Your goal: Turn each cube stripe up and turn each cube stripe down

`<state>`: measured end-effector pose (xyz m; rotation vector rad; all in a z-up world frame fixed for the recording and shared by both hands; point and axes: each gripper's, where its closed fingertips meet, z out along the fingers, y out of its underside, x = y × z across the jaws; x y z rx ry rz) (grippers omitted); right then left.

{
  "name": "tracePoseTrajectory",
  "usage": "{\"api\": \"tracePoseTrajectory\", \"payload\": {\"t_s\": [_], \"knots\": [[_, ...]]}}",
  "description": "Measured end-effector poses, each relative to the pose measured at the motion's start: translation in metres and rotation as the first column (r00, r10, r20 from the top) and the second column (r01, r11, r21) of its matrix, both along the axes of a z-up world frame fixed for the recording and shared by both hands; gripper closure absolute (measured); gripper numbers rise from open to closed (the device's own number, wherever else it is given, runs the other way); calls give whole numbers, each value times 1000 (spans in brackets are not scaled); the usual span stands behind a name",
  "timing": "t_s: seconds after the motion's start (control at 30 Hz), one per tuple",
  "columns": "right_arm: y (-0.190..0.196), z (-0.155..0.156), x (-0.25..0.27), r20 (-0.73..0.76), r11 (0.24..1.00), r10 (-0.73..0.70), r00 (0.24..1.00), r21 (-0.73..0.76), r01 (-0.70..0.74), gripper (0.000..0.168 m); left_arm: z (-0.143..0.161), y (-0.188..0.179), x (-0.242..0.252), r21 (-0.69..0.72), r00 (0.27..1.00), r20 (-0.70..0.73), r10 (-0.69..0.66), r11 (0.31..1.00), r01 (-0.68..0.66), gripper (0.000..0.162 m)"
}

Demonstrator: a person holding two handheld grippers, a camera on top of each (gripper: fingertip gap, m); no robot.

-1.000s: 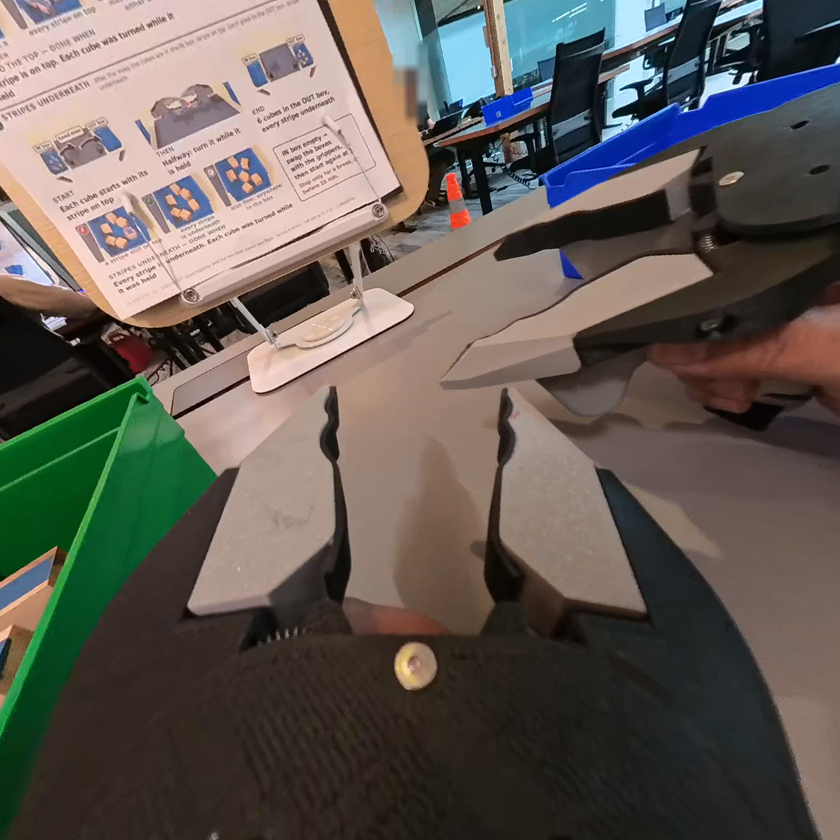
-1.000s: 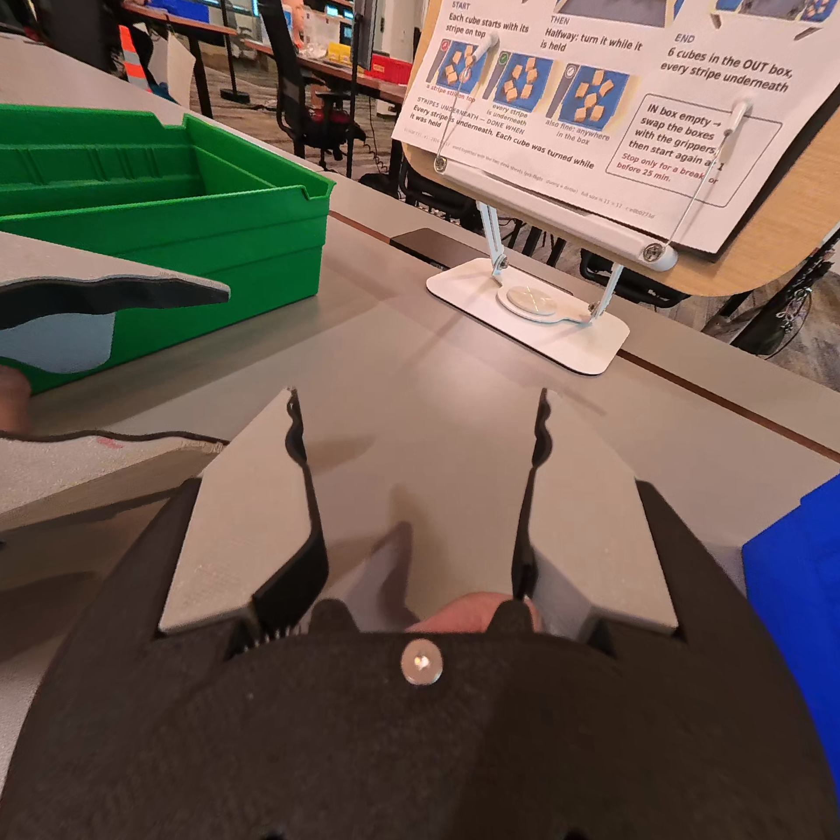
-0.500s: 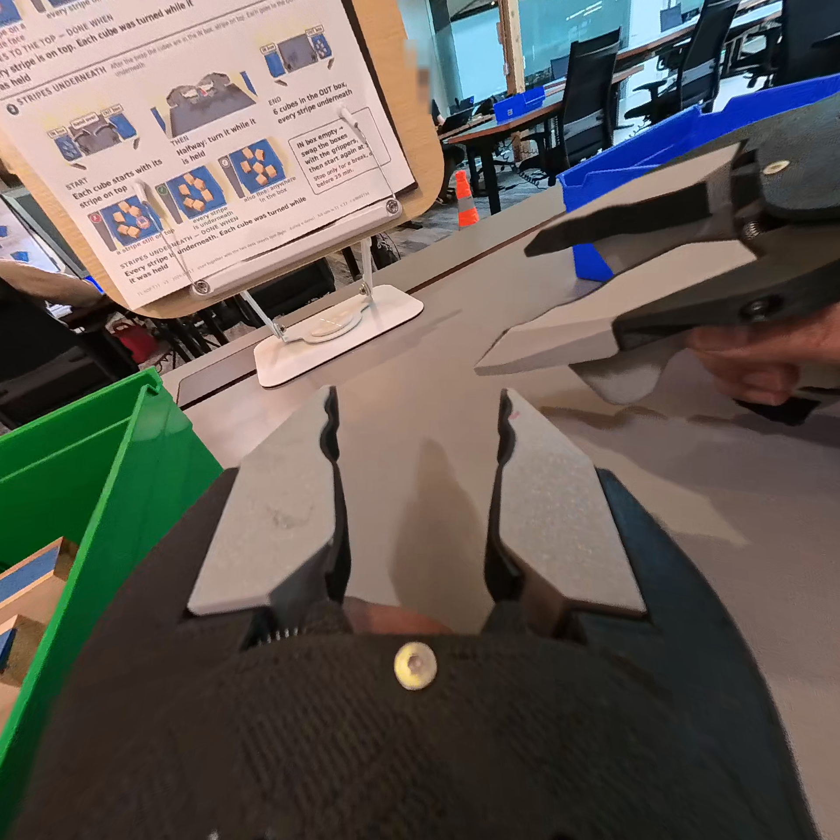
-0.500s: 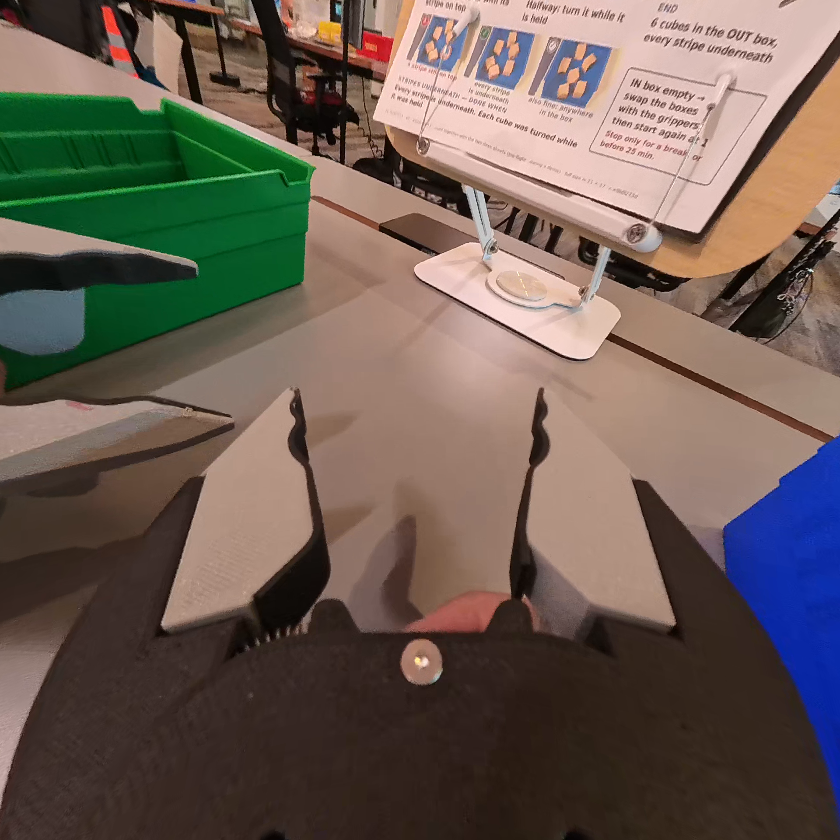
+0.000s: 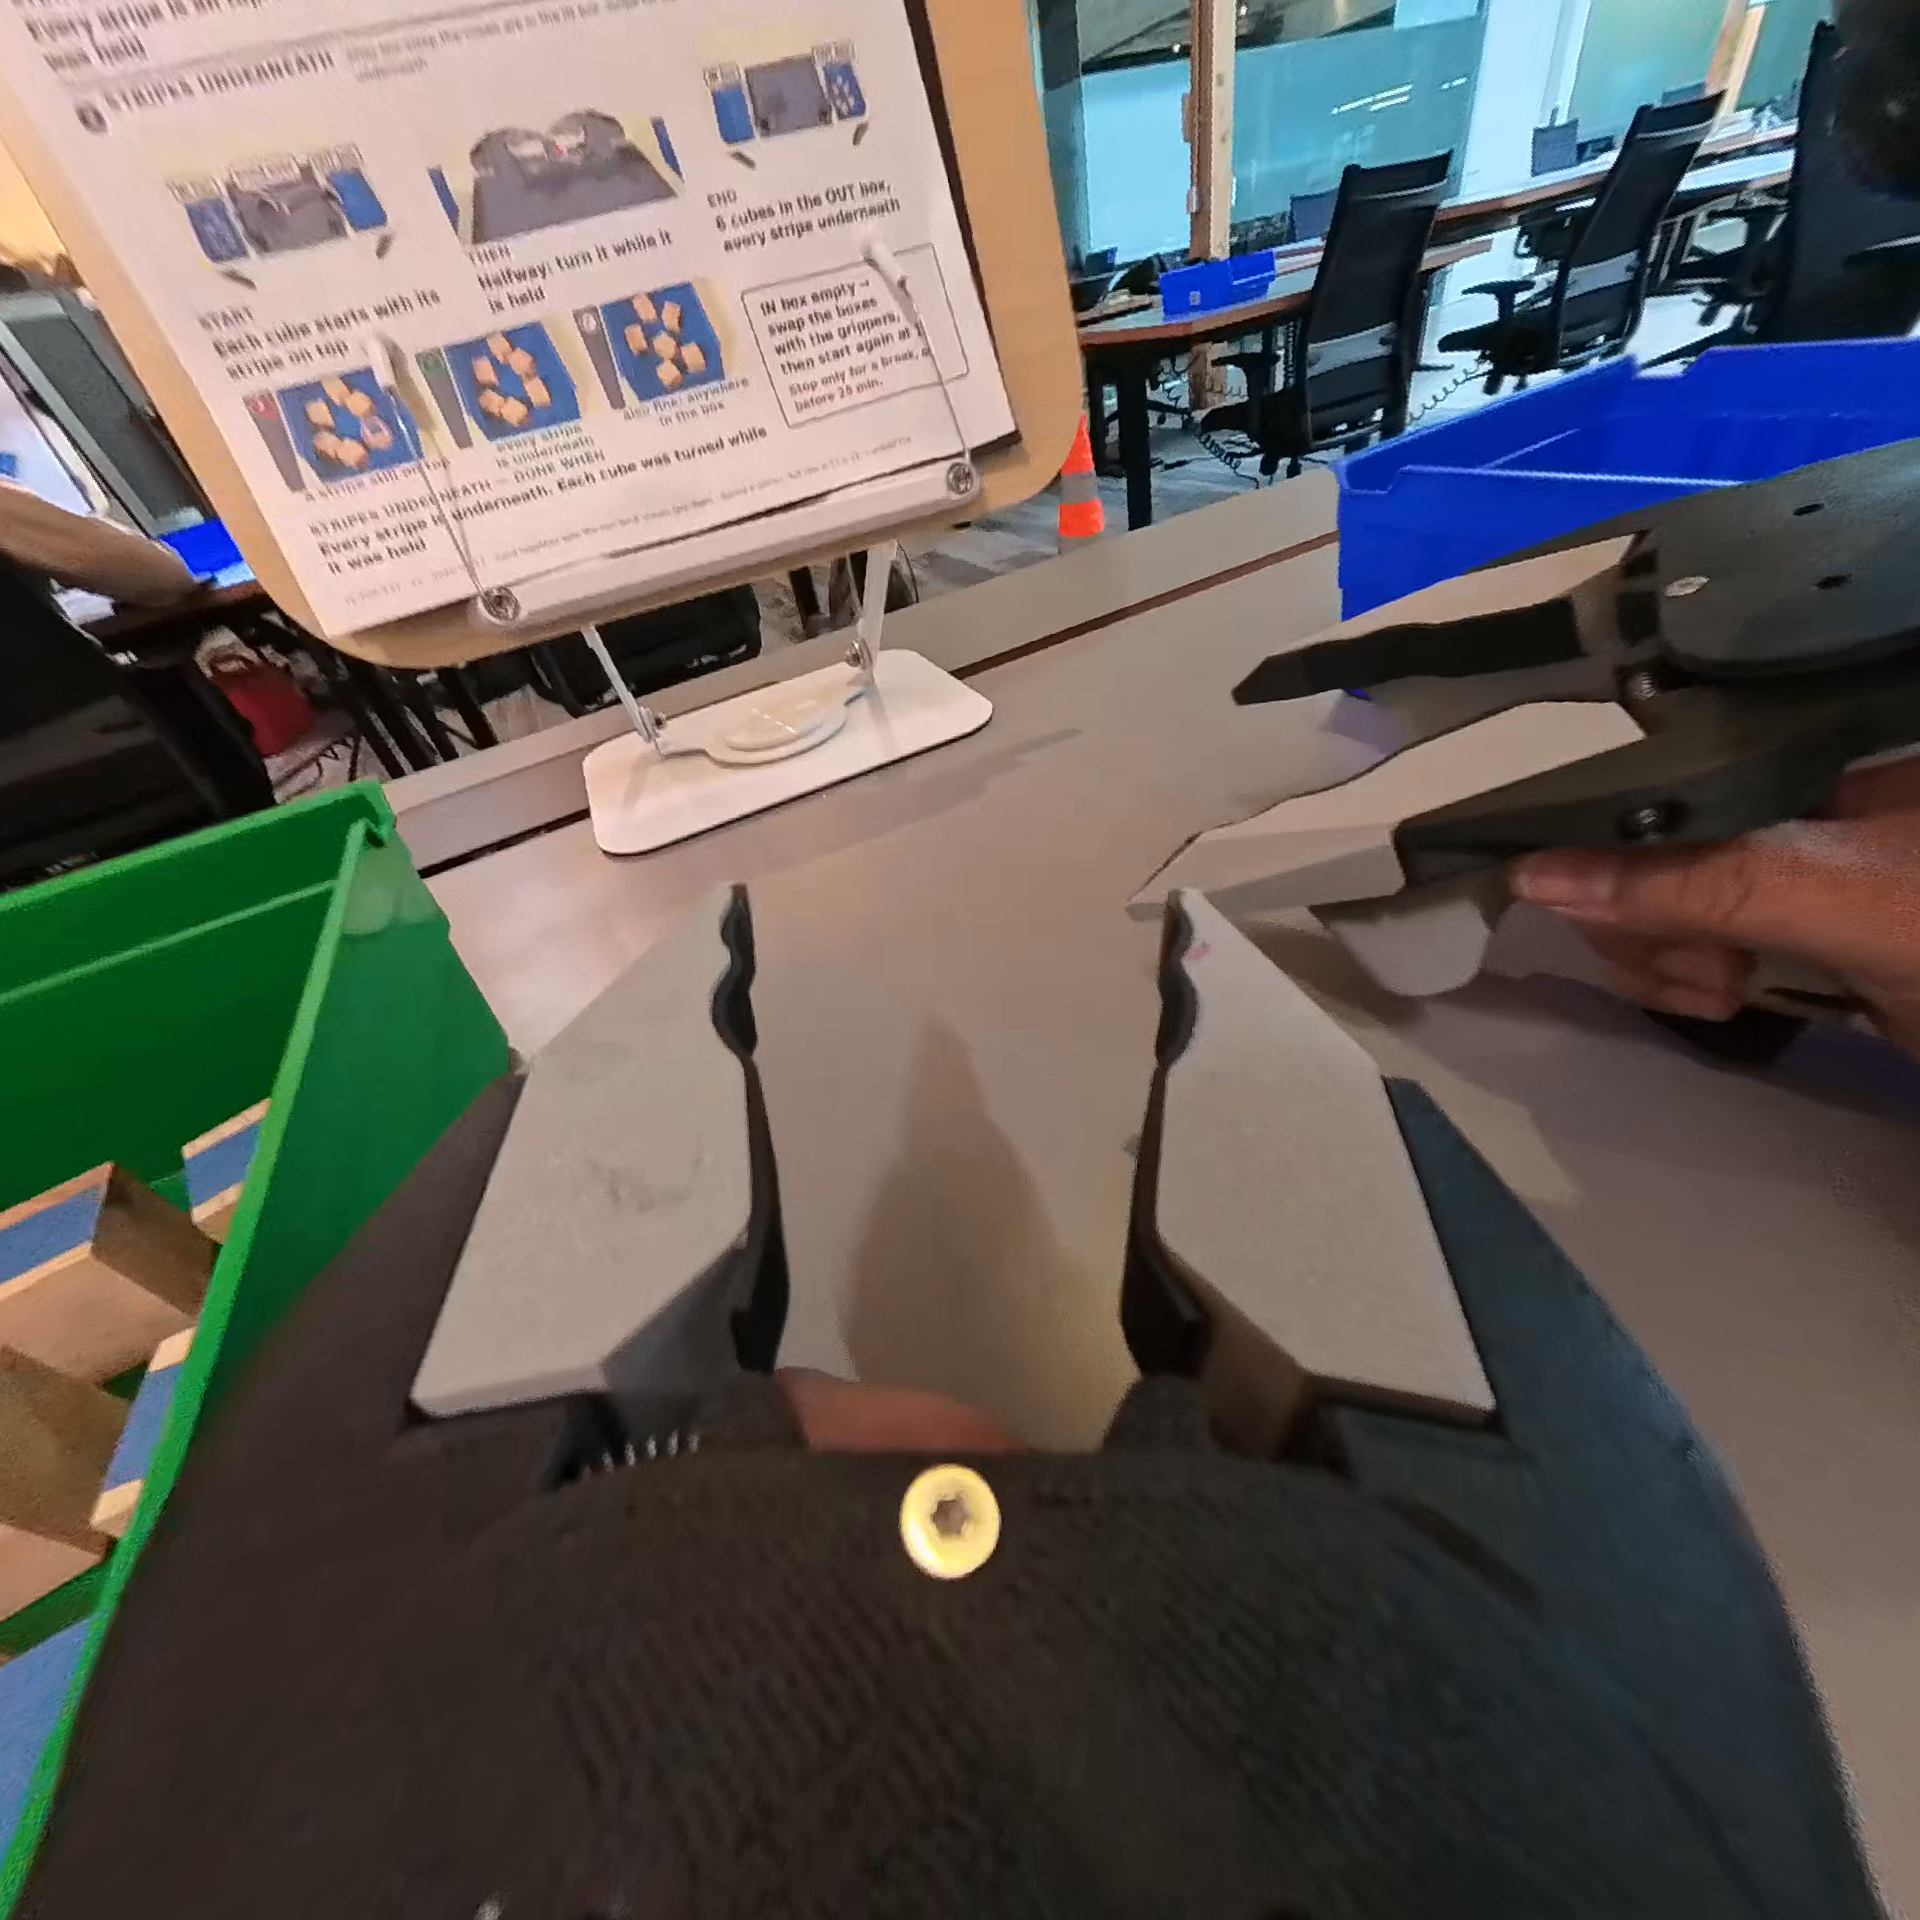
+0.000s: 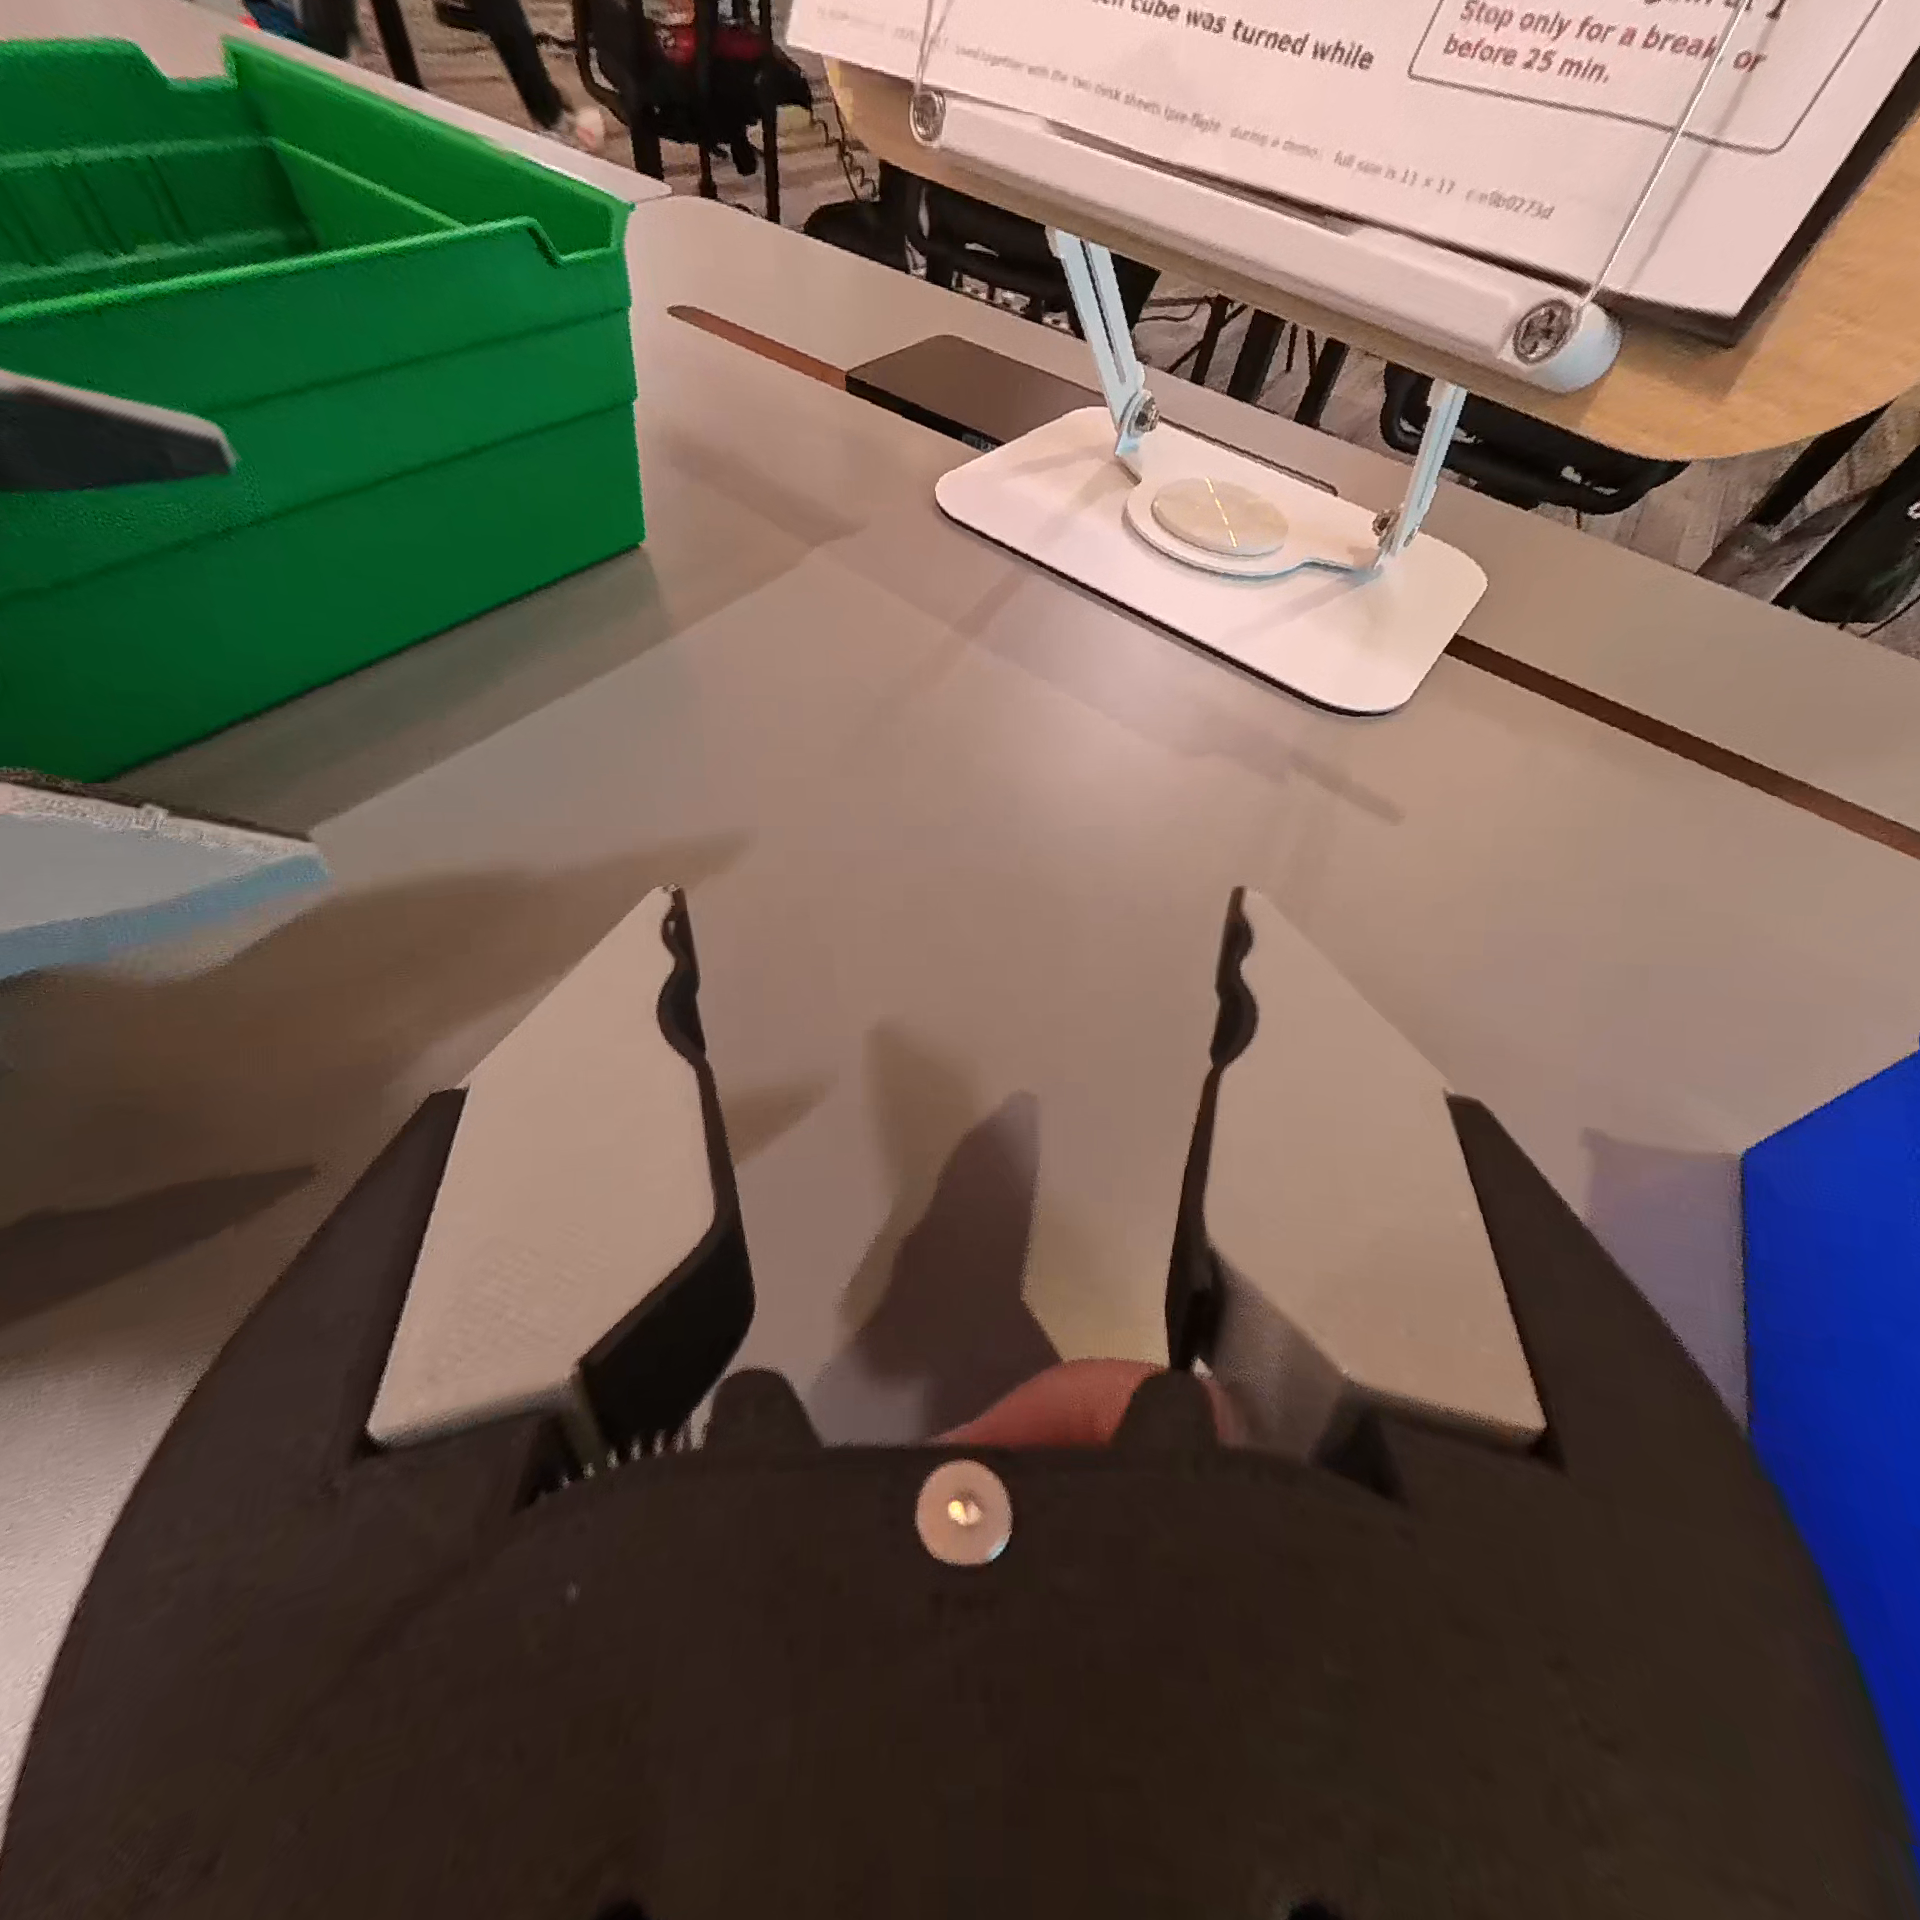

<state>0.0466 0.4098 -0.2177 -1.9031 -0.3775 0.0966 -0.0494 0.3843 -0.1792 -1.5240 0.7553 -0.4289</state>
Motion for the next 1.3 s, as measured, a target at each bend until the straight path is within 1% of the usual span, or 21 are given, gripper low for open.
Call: {"api": "tracePoseTrajectory", "payload": {"t_s": [0.07, 0.17, 0.2, 0.23, 0.33, 0.37, 0.4, 0.43, 0.47, 0.5, 0.57, 0.6, 0.63, 0.67, 0.7, 0.73, 0.83, 0.9, 1.07, 1.2, 1.3], "knots": [[-2, 7, -2, -18, 1000, 2, 1000, 21, -2, 69, 9, -6, 0, 25, 1000, 5, -15, 1000, 15, 84], [-6, 14, -3, -35, 998, 10, 999, 57, -8, 69, 28, -17, -3, 51, 994, 93, -57, 997, 52, 93], [-6, 14, -1, -22, 998, 3, 1000, 67, -2, 68, 28, -19, -4, 20, 993, 92, -69, 998, 67, 89], [-7, 15, 0, -10, 997, 1, 1000, 77, 0, 69, 30, -20, -7, -3, 994, 82, -78, 997, 78, 84], [-10, 21, 4, 15, 994, 0, 1000, 111, -1, 71, 50, -24, -27, 25, 992, 16, -126, 992, 126, 88], [-11, 21, 4, 22, 994, 9, 1000, 112, -12, 73, 55, -30, -32, 5, 981, -25, -192, 981, 192, 89], [-12, 20, 3, 31, 994, 20, 999, 106, -23, 75, 58, -40, -35, -42, 951, -79, -300, 954, 298, 92], [-11, 19, 3, 37, 995, 17, 999, 102, -21, 75, 62, -46, -44, -76, 912, -144, -385, 923, 378, 101], [-11, 17, 4, 42, 995, 14, 999, 99, -18, 75, 70, -43, -57, -86, 887, -193, -418, 908, 409, 102], [-11, 15, 3, 47, 995, 17, 999, 93, -22, 74, 80, -39, -71, -104, 869, -218, -445, 895, 433, 98], [-11, 9, 2, 60, 997, 23, 998, 72, -27, 74, 90, -42, -94, -224, 799, -215, -562, 824, 520, 97], [-11, 7, 1, 68, 997, 26, 997, 64, -31, 74, 88, -40, -106, -279, 768, -234, -596, 798, 535, 98], [-11, 5, 0, 76, 998, 31, 997, 57, -35, 74, 78, -27, -121, -303, 748, -313, -585, 808, 505, 99], [-11, 3, -1, 81, 998, 35, 996, 50, -39, 74, 64, -9, -139, -299, 723, -431, -540, 841, 451, 99], [-11, 2, -2, 84, 998, 39, 996, 47, -43, 74, 48, 6, -156, -296, 684, -527, -504, 863, 408, 100], [-11, 1, -3, 86, 998, 42, 995, 45, -46, 74, 32, 15, -170, -325, 637, -578, -510, 860, 393, 100], [-12, -1, -5, 88, 998, 50, 995, 38, -53, 74, -9, 36, -201, -422, 559, -638, -530, 848, 321, 102], [-12, -2, -5, 86, 998, 52, 995, 35, -55, 75, -25, 43, -208, -455, 523, -653, -548, 836, 307, 102], [-11, -5, -5, 66, 998, 58, 996, 13, -59, 75, -51, 45, -216, -543, 370, -684, -629, 777, 318, 118], [-12, -5, -3, 62, 999, 50, 997, 19, -51, 75, -61, 49, -220, -611, 304, -672, -675, 738, 288, 118], [-11, -4, -1, 49, 999, 45, 998, 16, -46, 76, -80, 53, -231, -627, 191, -721, -666, 744, 232, 115]]}}
